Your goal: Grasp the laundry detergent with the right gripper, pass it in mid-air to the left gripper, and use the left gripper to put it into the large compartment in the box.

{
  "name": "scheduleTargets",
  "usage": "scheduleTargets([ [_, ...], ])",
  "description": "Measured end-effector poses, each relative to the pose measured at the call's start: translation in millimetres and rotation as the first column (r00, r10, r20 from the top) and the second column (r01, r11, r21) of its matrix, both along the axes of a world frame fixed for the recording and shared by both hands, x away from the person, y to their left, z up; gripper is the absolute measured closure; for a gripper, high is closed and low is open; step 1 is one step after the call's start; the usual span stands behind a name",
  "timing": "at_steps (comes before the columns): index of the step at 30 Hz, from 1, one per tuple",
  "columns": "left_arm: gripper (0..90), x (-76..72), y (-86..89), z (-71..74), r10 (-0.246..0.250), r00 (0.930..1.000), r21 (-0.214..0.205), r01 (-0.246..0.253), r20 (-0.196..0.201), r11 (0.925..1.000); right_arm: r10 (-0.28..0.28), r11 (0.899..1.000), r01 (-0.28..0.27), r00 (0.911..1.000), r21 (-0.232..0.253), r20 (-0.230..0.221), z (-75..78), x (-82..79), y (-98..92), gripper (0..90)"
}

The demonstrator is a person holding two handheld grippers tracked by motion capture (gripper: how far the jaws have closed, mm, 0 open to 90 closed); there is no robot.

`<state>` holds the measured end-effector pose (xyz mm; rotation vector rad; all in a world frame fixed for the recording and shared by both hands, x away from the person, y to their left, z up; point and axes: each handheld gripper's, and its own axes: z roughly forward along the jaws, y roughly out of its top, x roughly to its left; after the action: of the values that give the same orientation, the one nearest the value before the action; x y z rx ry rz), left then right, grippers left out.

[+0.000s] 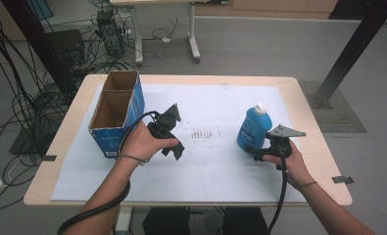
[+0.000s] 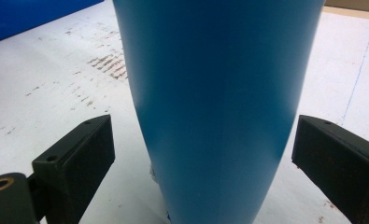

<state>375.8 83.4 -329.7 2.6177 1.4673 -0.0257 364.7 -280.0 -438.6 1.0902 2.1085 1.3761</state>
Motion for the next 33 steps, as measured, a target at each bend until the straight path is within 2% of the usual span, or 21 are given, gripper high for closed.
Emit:
scheduleTargets([
  [33,10.0,0.0,-1.1,1.2,-0.003,1.0000,-0.004,0.003,-0.002,1.0000,-0.003,1.000,0.003,1.0000,-0.004,0.006,1.0,0.6,1.4,5.9],
])
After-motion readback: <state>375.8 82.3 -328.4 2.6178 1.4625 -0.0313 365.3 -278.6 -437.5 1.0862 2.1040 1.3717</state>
